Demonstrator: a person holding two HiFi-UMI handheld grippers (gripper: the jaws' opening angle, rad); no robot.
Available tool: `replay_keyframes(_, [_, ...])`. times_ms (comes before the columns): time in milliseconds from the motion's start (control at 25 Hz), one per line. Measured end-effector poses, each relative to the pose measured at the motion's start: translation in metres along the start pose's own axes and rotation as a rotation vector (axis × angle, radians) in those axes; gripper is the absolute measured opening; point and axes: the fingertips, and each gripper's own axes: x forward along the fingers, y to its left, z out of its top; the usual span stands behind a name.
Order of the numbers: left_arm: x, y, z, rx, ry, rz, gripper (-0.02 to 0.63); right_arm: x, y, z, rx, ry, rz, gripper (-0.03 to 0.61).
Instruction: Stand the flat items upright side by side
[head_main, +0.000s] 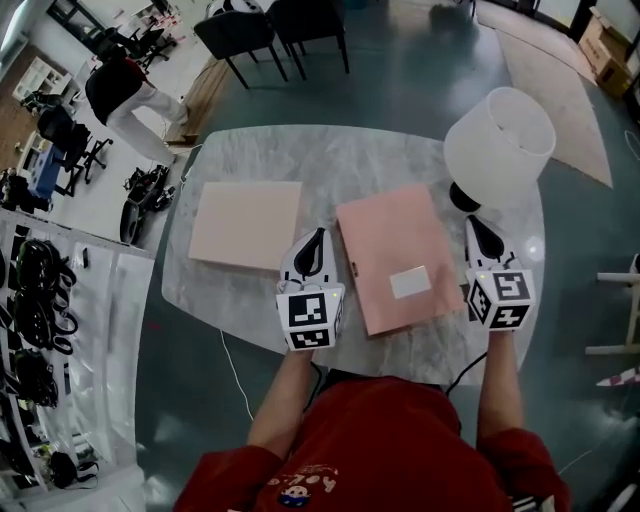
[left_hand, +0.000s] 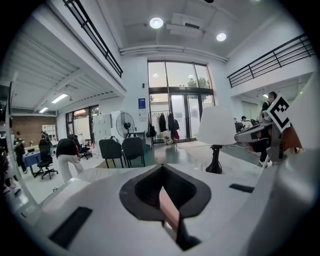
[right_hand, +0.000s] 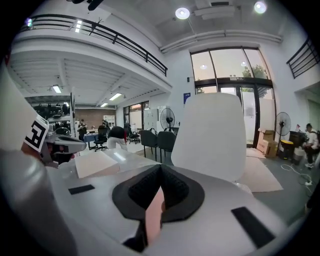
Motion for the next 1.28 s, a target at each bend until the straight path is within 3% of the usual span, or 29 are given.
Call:
replay_keyframes(880, [0.016, -0.014, -0.152, -0.104, 0.359, 0.036, 0.005, 0.042, -0.001, -0.116, 0.050, 0.289, 0.115, -0.003])
replay_keyframes(1280, [0.018, -0.027, -0.208, -0.162, 0.526, 0.010, 0.005, 0.051, -0.004, -0.145, 0.088, 0.354, 0.155, -0.003])
